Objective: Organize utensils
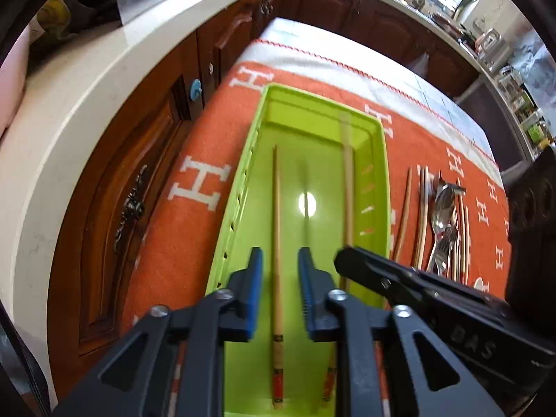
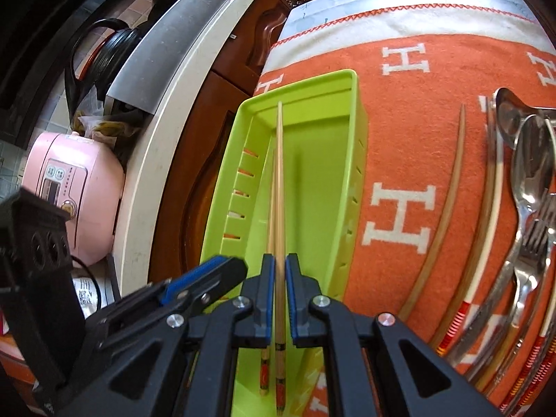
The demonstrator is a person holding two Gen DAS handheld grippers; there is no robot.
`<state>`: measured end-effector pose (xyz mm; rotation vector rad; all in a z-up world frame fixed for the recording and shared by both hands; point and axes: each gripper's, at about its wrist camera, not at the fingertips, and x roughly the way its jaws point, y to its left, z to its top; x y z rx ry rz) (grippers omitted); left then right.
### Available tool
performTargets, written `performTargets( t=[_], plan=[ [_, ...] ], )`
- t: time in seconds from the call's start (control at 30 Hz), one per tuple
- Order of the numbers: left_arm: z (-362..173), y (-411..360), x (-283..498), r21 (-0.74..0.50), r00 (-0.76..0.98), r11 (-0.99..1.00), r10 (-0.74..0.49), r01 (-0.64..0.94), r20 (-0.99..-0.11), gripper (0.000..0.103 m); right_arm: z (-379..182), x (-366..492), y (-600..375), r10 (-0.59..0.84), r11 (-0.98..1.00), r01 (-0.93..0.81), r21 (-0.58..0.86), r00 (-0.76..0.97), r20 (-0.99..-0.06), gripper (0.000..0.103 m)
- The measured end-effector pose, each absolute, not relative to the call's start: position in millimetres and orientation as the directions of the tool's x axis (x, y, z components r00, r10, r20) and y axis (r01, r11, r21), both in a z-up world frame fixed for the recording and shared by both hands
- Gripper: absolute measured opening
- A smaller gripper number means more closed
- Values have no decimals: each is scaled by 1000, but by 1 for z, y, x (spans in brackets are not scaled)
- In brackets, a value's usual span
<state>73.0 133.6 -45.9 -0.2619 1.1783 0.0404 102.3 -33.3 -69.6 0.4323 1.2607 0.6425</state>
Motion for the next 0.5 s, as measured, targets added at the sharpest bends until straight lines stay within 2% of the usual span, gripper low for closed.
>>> performTargets(
  t=[0.13, 0.4, 0.5],
  plan=[
    [-40, 132, 69, -143, 437, 976, -57, -166, -897, 45, -63, 97, -41, 612, 789, -204, 579, 193, -767, 9],
    [-30, 135, 55, -225, 432, 961, -137, -160, -891, 46, -47, 82, -48, 563, 820, -263, 507, 220, -797, 9],
    [-23, 132, 49, -209, 434, 964, -120, -164, -893, 47, -42, 74, -54, 537, 836, -282, 471, 237, -810, 9]
  ],
)
